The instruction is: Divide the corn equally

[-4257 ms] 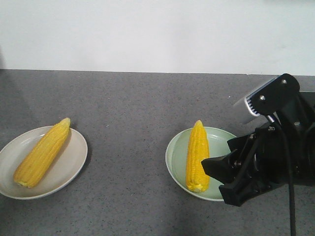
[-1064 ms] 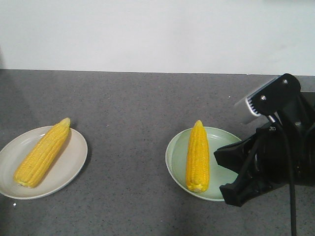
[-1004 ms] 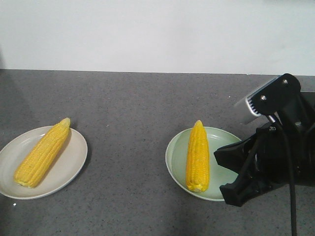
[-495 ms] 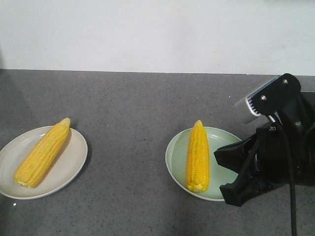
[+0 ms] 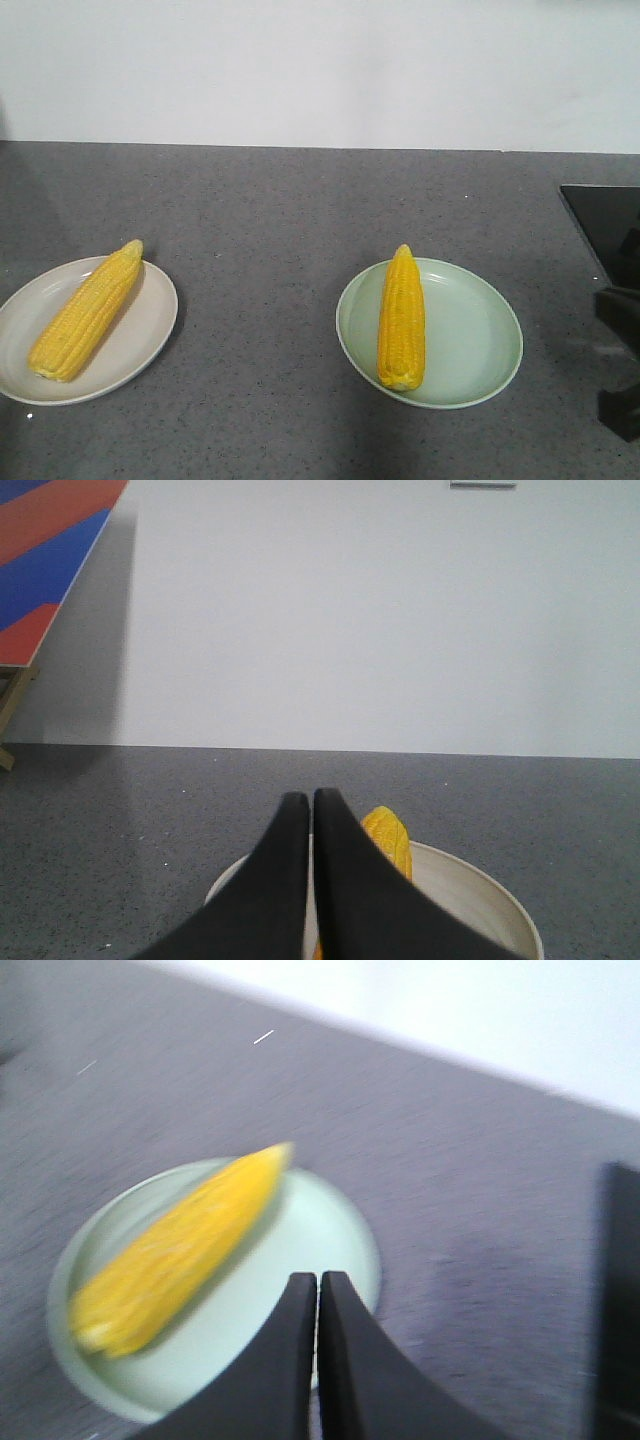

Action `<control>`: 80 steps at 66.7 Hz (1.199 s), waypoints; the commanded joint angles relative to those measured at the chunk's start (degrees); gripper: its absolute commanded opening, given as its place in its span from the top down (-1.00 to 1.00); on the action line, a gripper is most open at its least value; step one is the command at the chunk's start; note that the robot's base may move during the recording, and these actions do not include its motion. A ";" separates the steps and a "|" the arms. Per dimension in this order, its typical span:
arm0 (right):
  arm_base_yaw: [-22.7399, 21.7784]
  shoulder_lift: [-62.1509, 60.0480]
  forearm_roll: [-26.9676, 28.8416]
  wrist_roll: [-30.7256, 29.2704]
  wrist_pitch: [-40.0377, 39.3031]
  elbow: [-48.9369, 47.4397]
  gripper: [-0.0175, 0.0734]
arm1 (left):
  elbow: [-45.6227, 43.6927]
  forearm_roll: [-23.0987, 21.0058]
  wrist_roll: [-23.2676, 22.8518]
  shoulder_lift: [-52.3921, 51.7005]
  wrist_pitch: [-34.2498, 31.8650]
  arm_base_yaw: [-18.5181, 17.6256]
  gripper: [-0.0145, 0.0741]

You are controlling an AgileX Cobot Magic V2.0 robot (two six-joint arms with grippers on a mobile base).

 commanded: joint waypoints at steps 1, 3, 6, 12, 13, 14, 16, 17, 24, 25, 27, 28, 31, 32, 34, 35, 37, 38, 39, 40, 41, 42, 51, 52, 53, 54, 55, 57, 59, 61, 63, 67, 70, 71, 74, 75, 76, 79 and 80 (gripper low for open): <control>-5.03 -7.39 -0.10 -0.64 -12.08 5.14 0.64 | -0.91 -0.50 -0.30 -0.92 -4.35 0.02 0.69; -6.33 -9.74 0.04 -0.64 -13.64 7.18 0.64 | -0.91 -0.50 -0.30 -0.92 -4.35 0.02 0.69; -7.93 -12.93 0.09 -0.64 -15.40 9.75 0.64 | -0.91 -0.50 -0.30 -0.92 -4.35 0.02 0.69; -9.95 -18.23 0.26 -0.64 -17.03 13.88 0.64 | -0.91 -0.50 -0.30 -0.92 -4.35 0.02 0.69; -10.14 -18.85 0.26 -0.64 -17.18 14.37 0.64 | -0.91 -0.50 -0.30 -0.92 -4.35 0.02 0.69; -10.23 -19.67 0.26 -0.64 -17.33 15.05 0.64 | -0.91 -0.50 -0.30 -0.92 -4.35 0.02 0.69; -10.23 -20.41 0.26 -0.64 -17.66 15.65 0.64 | -0.91 -0.50 -0.30 -0.92 -4.35 0.02 0.69; -10.18 -20.83 0.26 -0.64 -17.87 16.02 0.64 | -0.91 -0.50 -0.30 -0.92 -4.35 0.02 0.69; -10.18 -22.50 0.91 -0.49 -18.41 17.47 0.64 | -0.91 -0.50 -0.30 -0.92 -4.35 0.02 0.69; -10.18 -22.53 1.21 -0.42 -18.41 17.61 0.64 | -0.91 -0.50 -0.30 -0.92 -4.35 0.02 0.69; -10.18 -22.53 1.80 -0.27 -18.87 17.99 0.64 | -0.91 -0.50 -0.30 -0.92 -4.35 0.02 0.69; -10.18 -22.53 1.98 -0.09 -19.11 18.19 0.64 | -0.91 -0.50 -0.30 -0.92 -4.35 0.02 0.69; -10.18 -22.96 2.03 0.88 -19.88 18.85 0.64 | -0.91 -0.50 -0.30 -0.92 -4.35 0.02 0.69; -10.18 -23.26 1.64 1.79 -20.03 19.10 0.64 | -0.91 -0.50 -0.30 -0.92 -4.35 0.02 0.69; -10.18 -23.95 0.61 3.13 -20.57 19.49 0.64 | -0.91 -0.50 -0.30 -0.92 -4.35 0.02 0.69; -10.18 -24.32 -0.04 3.98 -20.82 19.88 0.64 | -0.91 -0.50 -0.30 -0.92 -4.35 0.02 0.69; -10.18 -25.25 -1.54 5.94 -21.36 20.35 0.64 | -0.91 -0.50 -0.30 -0.92 -4.35 0.02 0.69; -10.18 -25.67 -2.42 7.48 -21.68 20.62 0.64 | -0.91 -0.50 -0.30 -0.92 -4.35 0.02 0.69; -10.18 -25.87 -3.35 7.98 -22.06 20.75 0.64 | -0.91 -0.50 -0.30 -0.92 -4.35 0.02 0.69; -10.18 -26.25 -4.24 8.92 -22.39 21.22 0.64 | -0.91 -0.50 -0.30 -0.92 -4.35 0.02 0.69; -10.18 -26.79 -5.08 9.82 -22.81 21.52 0.64 | -0.91 -0.50 -0.30 -0.92 -4.35 0.02 0.69; -10.18 -27.14 -5.75 10.63 -23.13 21.81 0.64 | -0.91 -0.50 -0.30 -0.92 -4.35 0.02 0.69; -10.18 -29.61 -8.79 14.10 -26.85 24.83 0.64 | -0.91 -0.50 -0.30 -0.92 -4.35 0.02 0.69; -10.18 -29.85 -8.79 14.23 -27.26 25.25 0.64 | -0.91 -0.50 -0.30 -0.92 -4.35 0.02 0.69; -10.18 -29.98 -8.73 14.29 -27.65 25.45 0.64 | -0.91 -0.50 -0.30 -0.92 -4.35 0.02 0.69; -10.18 -30.26 -8.73 14.34 -27.94 25.83 0.64 | -0.91 -0.50 -0.30 -0.92 -4.35 0.02 0.69; -10.18 -30.52 -8.66 14.35 -28.24 26.46 0.64 | -0.91 -0.50 -0.30 -0.92 -4.35 0.02 0.69; -10.18 -31.04 -8.46 14.41 -28.78 27.07 0.64 | -0.91 -0.50 -0.30 -0.92 -4.35 0.02 0.69; -10.18 -31.56 -8.14 14.41 -29.32 27.95 0.64 | -0.91 -0.50 -0.30 -0.92 -4.35 0.02 0.69; -10.23 -32.10 -7.92 14.41 -29.70 28.90 0.64 | -0.91 -0.50 -0.30 -0.92 -4.35 0.02 0.69; -10.23 -32.69 -7.92 14.46 -30.46 29.95 0.64 | -0.91 -0.50 -0.30 -0.92 -4.35 0.02 0.69; -10.23 -34.10 -7.92 14.46 -31.58 32.31 0.64 | -0.91 -0.50 -0.30 -0.92 -4.35 0.02 0.69; -10.23 -34.81 -7.92 14.46 -31.89 33.57 0.64 | -0.91 -0.50 -0.30 -0.92 -4.35 0.02 0.69; -10.23 -34.81 -7.92 14.46 -29.87 33.44 0.64 | -0.91 -0.50 -0.30 -0.92 -4.35 0.02 0.69; -10.23 -34.75 -8.19 14.24 -28.06 33.11 0.64 | -0.91 -0.50 -0.30 -0.92 -4.35 0.02 0.69; -10.23 -34.75 -8.33 14.12 -27.83 33.11 0.64 | -0.91 -0.50 -0.30 -0.92 -4.35 0.02 0.69; -10.23 -34.75 -8.42 14.19 -27.83 33.21 0.64 | -0.91 -0.50 -0.30 -0.92 -4.35 0.02 0.69; -10.23 -34.75 -8.40 14.19 -27.43 33.31 0.64 | -0.91 -0.50 -0.30 -0.92 -4.35 0.02 0.69; -10.23 -34.75 -8.45 14.19 -27.22 33.31 0.64 | -0.91 -0.50 -0.30 -0.92 -4.35 0.02 0.69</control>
